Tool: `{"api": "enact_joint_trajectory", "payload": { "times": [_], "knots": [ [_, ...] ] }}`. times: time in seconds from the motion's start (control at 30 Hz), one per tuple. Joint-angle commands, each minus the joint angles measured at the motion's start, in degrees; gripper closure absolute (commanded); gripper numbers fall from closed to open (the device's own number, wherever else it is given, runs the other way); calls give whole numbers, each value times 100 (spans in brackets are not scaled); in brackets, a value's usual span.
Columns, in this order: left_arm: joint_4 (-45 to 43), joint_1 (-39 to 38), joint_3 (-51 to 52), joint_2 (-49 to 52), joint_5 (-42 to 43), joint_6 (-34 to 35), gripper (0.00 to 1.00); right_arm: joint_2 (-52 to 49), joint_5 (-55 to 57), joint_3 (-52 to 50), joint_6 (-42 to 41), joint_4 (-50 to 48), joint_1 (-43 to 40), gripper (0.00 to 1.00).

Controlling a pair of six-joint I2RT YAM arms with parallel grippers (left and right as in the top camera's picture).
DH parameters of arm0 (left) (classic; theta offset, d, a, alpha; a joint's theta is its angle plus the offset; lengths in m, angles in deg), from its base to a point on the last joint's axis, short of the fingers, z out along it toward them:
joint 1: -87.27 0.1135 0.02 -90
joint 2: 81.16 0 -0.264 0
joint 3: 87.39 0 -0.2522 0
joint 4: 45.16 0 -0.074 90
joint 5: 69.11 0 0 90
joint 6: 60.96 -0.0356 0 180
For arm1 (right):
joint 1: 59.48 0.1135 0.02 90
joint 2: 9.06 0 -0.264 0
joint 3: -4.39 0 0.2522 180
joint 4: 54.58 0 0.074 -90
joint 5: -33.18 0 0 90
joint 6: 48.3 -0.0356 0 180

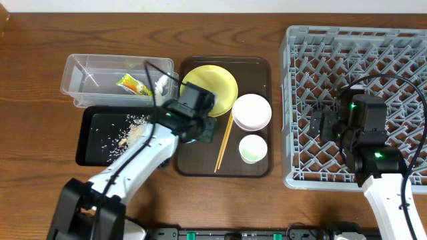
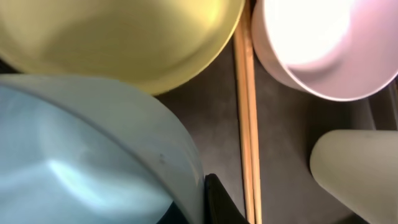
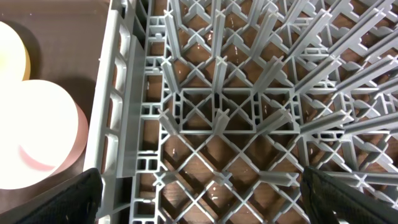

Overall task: Sort waste into correct bins and load items into the dishwasher rack
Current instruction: 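Set the emptied blue bowl back on the brown tray with left gripper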

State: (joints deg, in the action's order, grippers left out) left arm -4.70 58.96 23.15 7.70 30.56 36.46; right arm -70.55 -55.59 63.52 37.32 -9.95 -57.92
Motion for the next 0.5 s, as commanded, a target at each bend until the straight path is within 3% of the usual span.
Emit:
{"api": "enact_joint_trajectory", "payload": {
  "times": [0.0, 0.27, 0.37, 0.47],
  "knots": [
    [-76, -142, -2, 214, -442, -140, 94, -2, -24, 114, -96, 4, -46, 1],
    [-72, -208, -2, 533, -417, -138, 93, -2, -22, 114, -96, 2, -46, 1],
    [-66, -232, -2, 533, -415, -138, 77, -2, -22, 114, -96, 2, -46, 1],
    [-24, -232, -4, 531, -415, -138, 73, -2, -24, 114, -96, 2, -46, 1]
  ]
}}
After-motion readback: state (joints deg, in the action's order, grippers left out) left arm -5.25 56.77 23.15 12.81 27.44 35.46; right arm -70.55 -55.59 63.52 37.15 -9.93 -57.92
